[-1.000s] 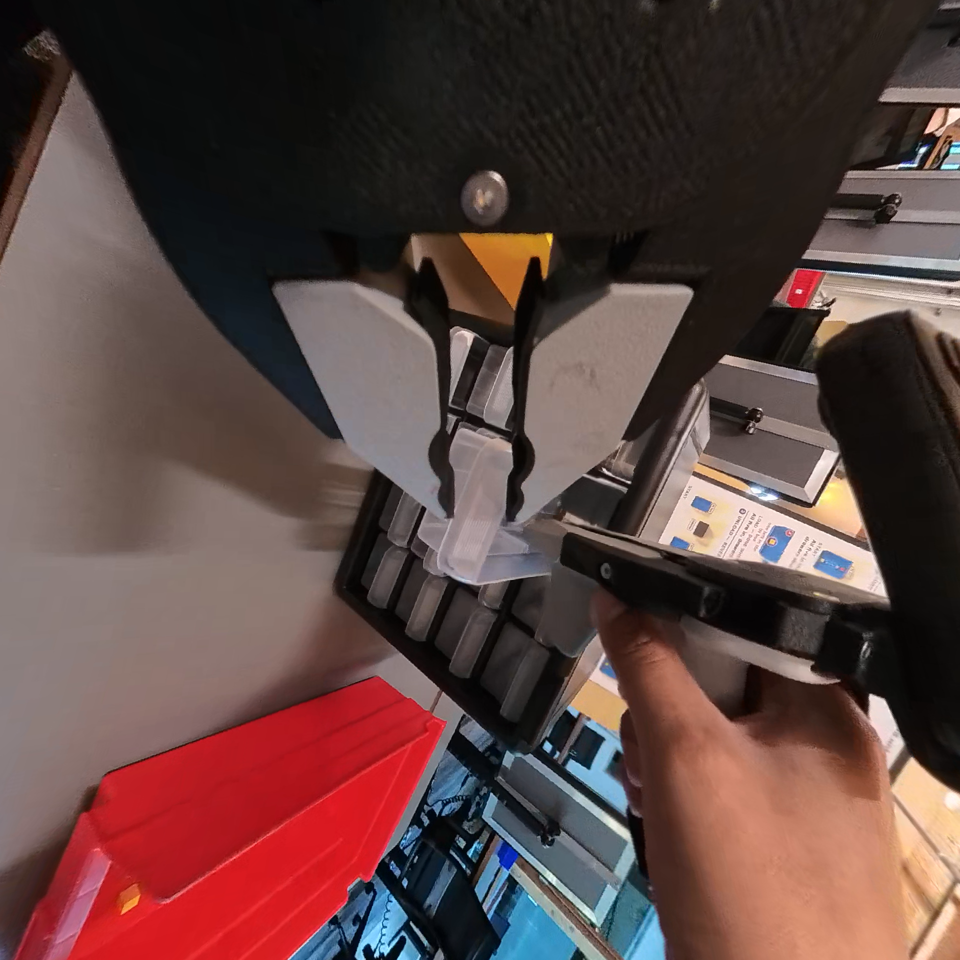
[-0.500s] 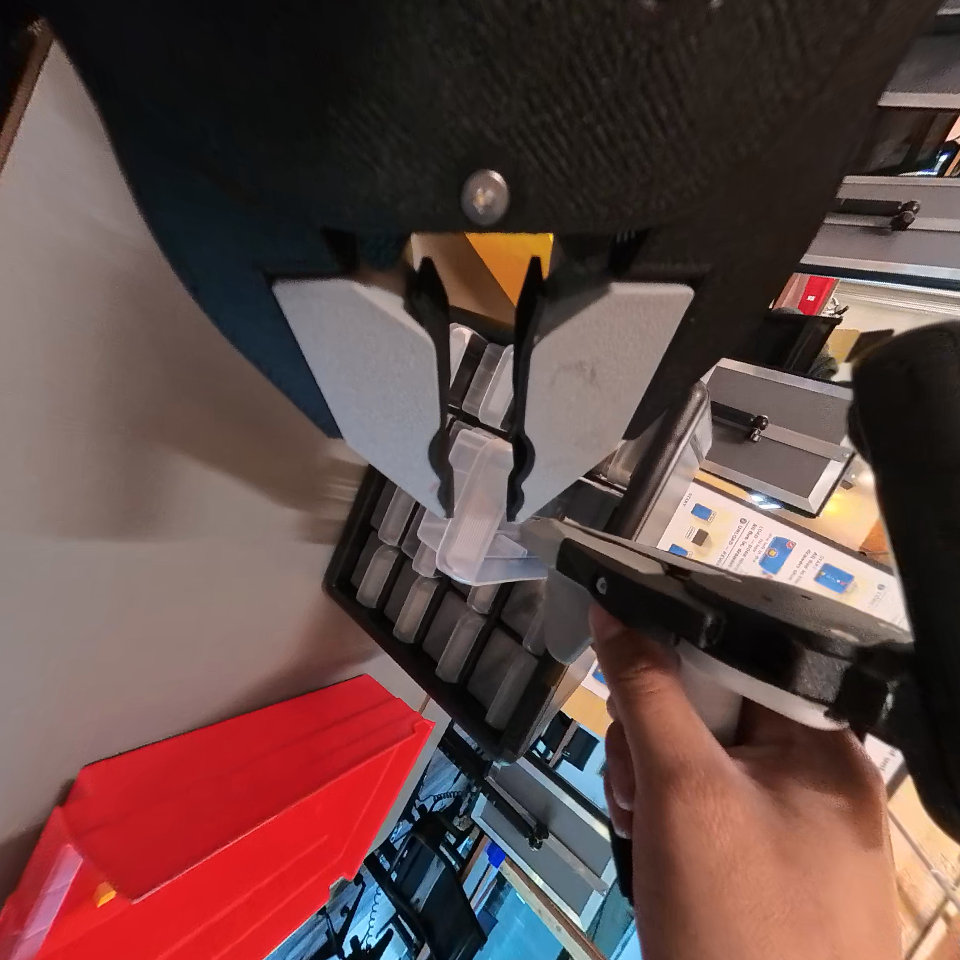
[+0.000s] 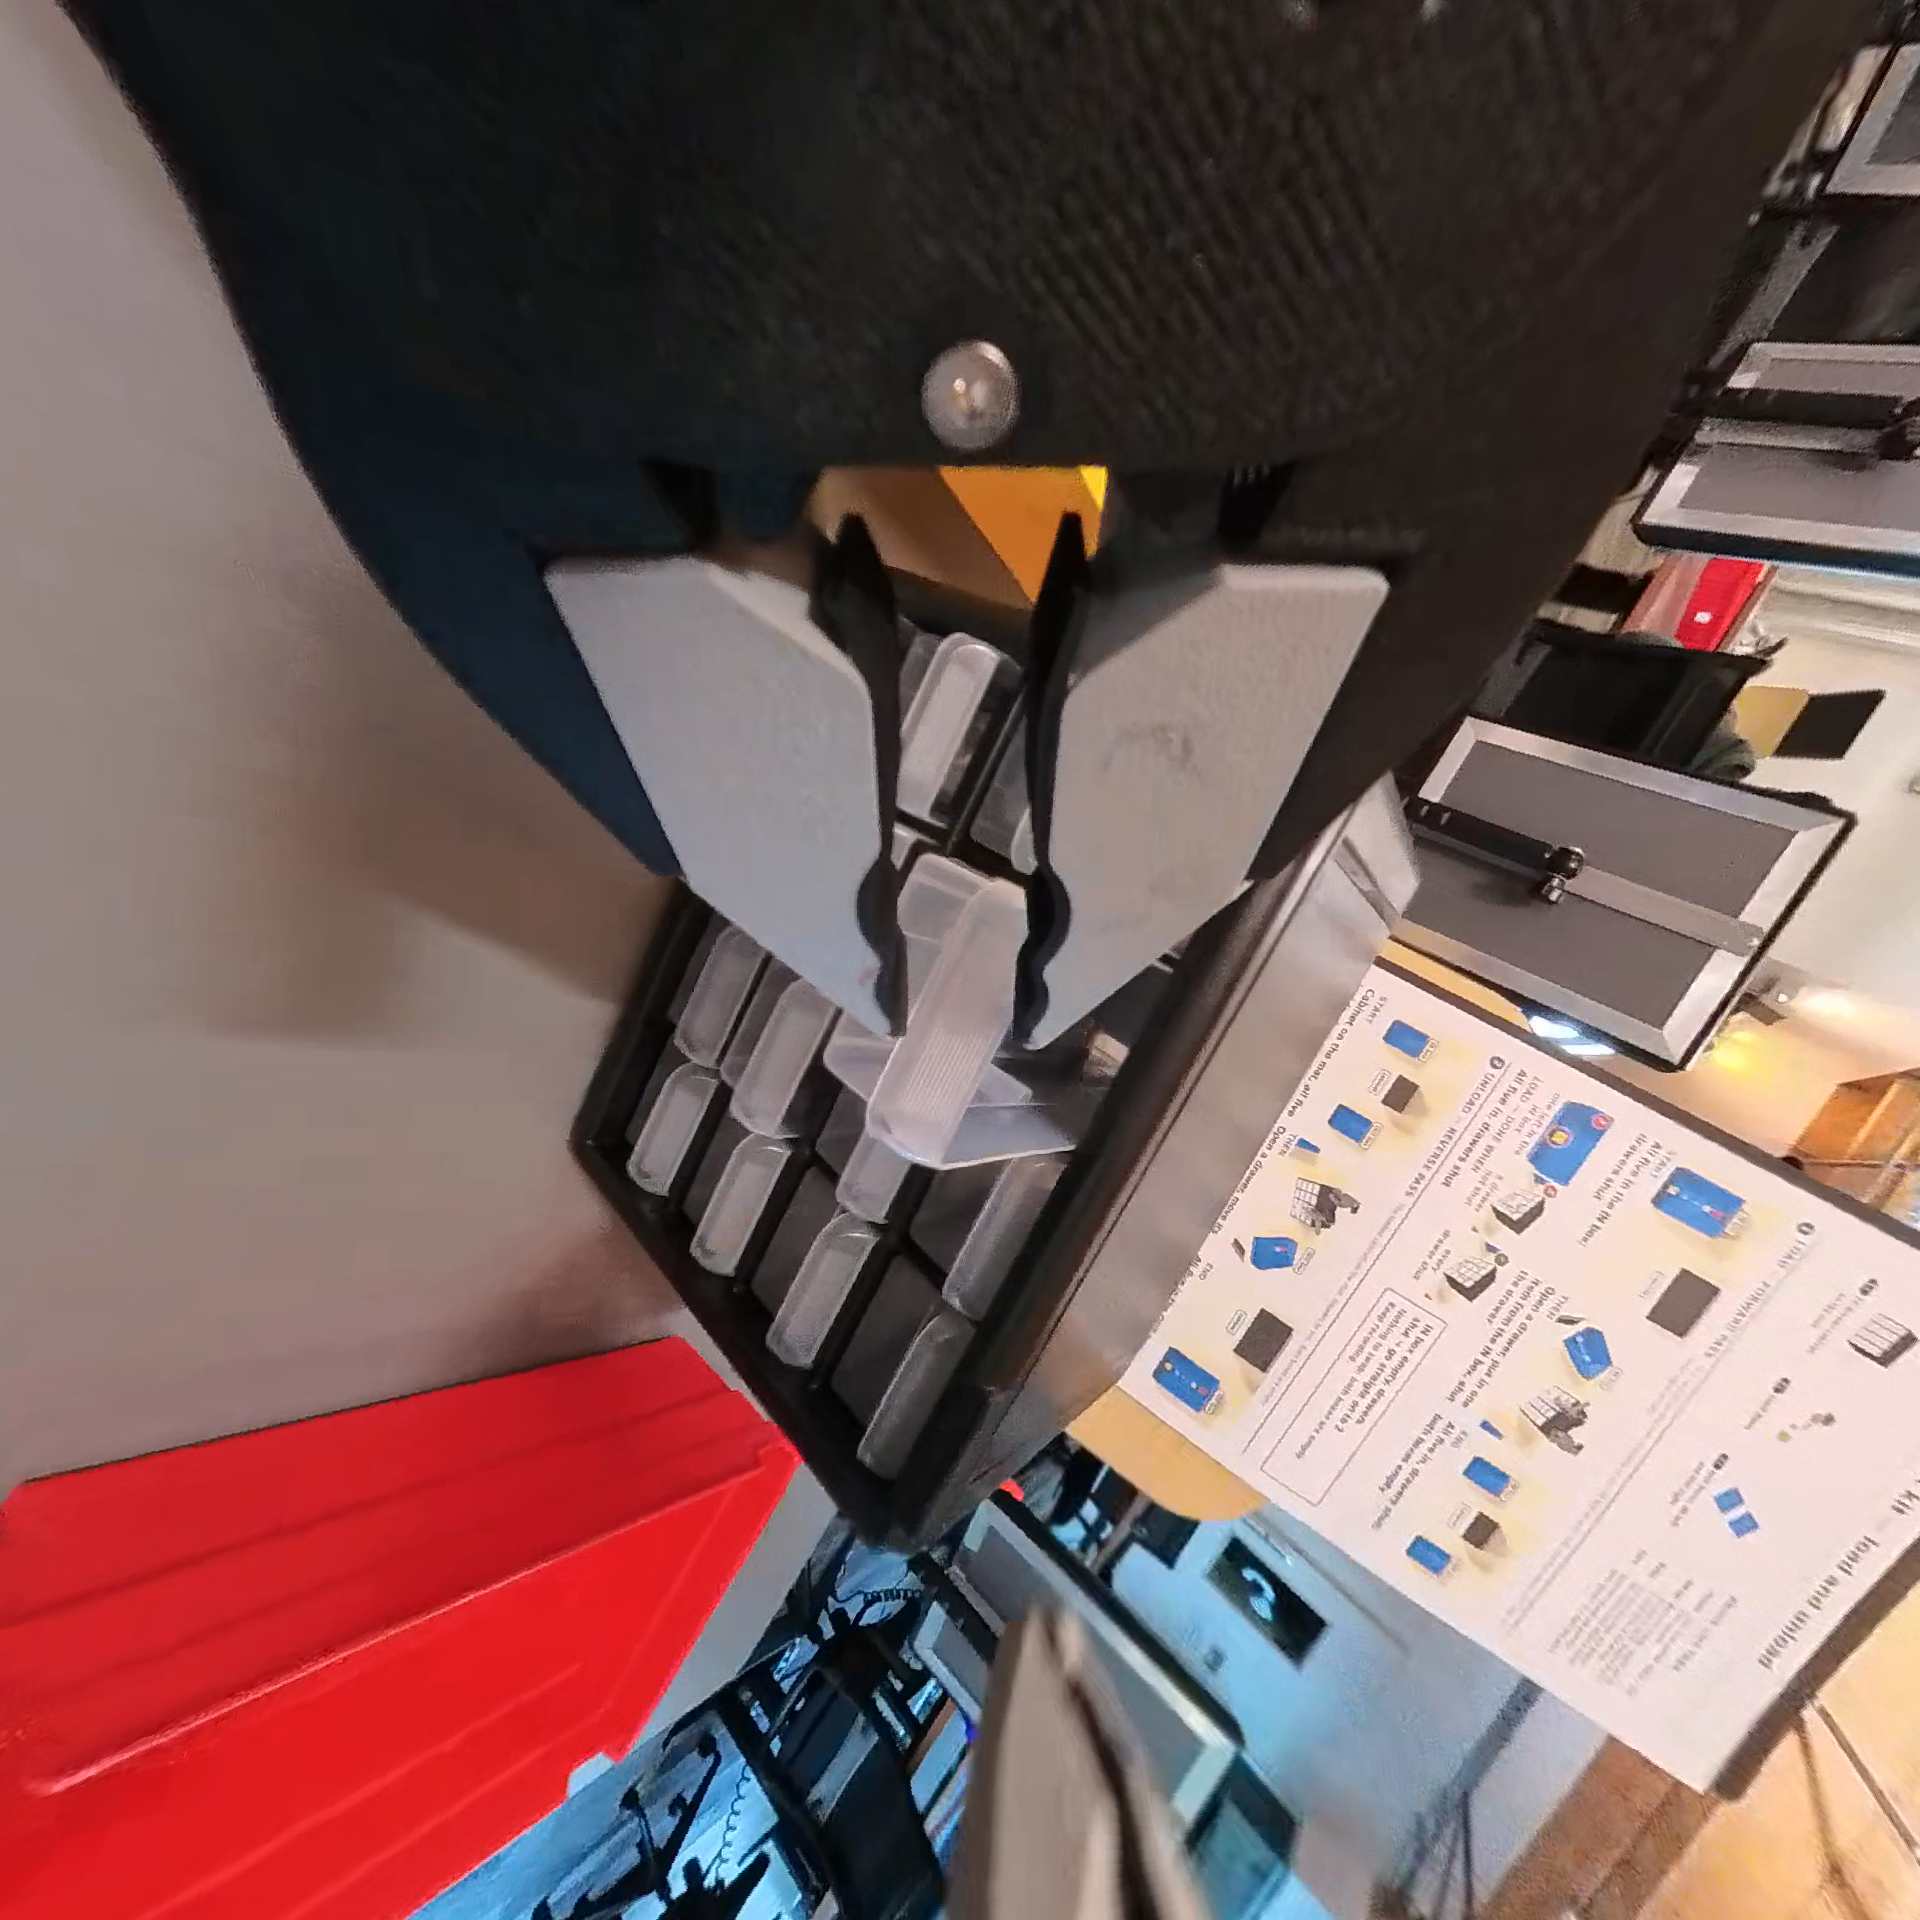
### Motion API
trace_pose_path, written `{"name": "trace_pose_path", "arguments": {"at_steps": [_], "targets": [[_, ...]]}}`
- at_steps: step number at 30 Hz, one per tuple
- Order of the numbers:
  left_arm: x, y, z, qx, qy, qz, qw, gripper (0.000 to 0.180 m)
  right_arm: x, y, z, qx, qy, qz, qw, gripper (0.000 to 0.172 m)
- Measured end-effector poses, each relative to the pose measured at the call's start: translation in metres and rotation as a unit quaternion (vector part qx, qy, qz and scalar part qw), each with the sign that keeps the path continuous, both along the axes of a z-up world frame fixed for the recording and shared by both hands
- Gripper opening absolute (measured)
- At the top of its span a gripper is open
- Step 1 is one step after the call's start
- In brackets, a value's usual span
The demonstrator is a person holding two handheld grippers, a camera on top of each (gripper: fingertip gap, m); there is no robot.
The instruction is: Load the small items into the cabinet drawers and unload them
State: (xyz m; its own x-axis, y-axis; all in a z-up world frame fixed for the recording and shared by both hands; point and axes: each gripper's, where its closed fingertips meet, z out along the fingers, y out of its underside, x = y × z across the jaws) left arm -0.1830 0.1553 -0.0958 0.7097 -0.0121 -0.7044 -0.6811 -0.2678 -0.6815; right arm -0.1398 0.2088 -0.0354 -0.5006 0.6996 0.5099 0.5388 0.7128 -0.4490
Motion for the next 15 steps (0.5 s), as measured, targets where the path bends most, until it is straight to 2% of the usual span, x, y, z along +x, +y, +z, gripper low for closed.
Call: {"name": "trace_pose_path", "arguments": {"at_steps": [3, 7, 15], "targets": [[-0.012, 0.012, -0.001, 0.000, 0.011, 0.018, 1.000, 0.018, 0.040, 0.029, -0.001, -0.047, 0.041, -0.044, 0.997, 0.001], [-0.031, 0.029, -0.002, -0.004, 0.008, 0.043, 0.999, 0.018, 0.100, 0.070, -0.024, -0.101, 0.075, -0.111, 0.986, 0.002], [-0.041, 0.046, -0.001, -0.002, -0.006, 0.083, 0.997, 0.019, 0.203, 0.170, -0.111, -0.150, 0.073, -0.298, 0.940, 0.002]]}}
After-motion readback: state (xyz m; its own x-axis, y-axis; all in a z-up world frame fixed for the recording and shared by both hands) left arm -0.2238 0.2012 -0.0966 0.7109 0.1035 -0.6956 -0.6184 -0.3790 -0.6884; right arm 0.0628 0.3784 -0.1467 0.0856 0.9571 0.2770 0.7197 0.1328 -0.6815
